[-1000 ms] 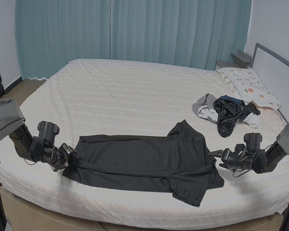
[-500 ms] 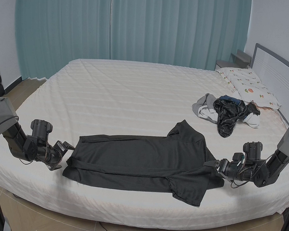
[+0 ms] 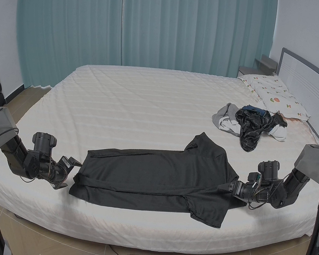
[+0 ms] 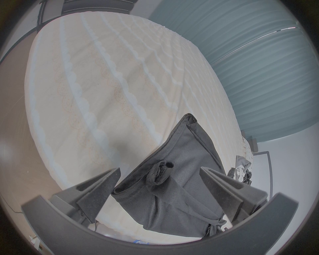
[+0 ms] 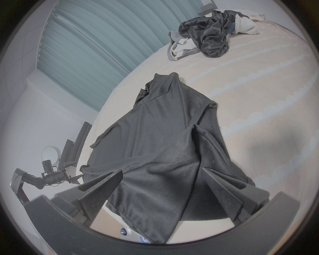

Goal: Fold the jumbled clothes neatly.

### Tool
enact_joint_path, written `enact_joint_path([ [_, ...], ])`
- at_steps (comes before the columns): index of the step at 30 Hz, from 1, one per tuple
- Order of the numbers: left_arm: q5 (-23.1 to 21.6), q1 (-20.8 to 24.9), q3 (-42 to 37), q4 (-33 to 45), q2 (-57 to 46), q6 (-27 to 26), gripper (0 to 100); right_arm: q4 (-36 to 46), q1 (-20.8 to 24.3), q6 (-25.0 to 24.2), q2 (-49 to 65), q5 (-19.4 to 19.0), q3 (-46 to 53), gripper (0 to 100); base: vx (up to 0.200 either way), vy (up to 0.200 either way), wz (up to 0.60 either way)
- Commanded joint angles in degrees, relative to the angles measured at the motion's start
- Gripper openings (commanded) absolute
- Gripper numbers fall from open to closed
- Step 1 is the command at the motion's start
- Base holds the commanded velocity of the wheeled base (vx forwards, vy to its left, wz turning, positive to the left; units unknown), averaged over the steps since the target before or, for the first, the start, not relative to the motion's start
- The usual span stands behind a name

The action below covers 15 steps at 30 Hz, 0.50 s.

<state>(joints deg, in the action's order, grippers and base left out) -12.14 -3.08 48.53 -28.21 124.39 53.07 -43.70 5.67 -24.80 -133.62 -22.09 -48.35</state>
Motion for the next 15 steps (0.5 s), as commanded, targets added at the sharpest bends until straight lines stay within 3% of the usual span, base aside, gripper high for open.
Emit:
enact_joint_path([
  [1, 0.0, 0.0, 0.0, 0.0, -0.1, 0.0, 100, -0.2, 0.0, 0.3, -1.6, 0.0, -0.3, 0, 0.000, 0.000, 0.00],
  [15, 0.0, 0.1, -0.2, 0.1, 0.0, 0.0, 100, -5.3, -0.7, 0.6, 1.8, -0.4, 3.0, 0, 0.000, 0.000, 0.00],
])
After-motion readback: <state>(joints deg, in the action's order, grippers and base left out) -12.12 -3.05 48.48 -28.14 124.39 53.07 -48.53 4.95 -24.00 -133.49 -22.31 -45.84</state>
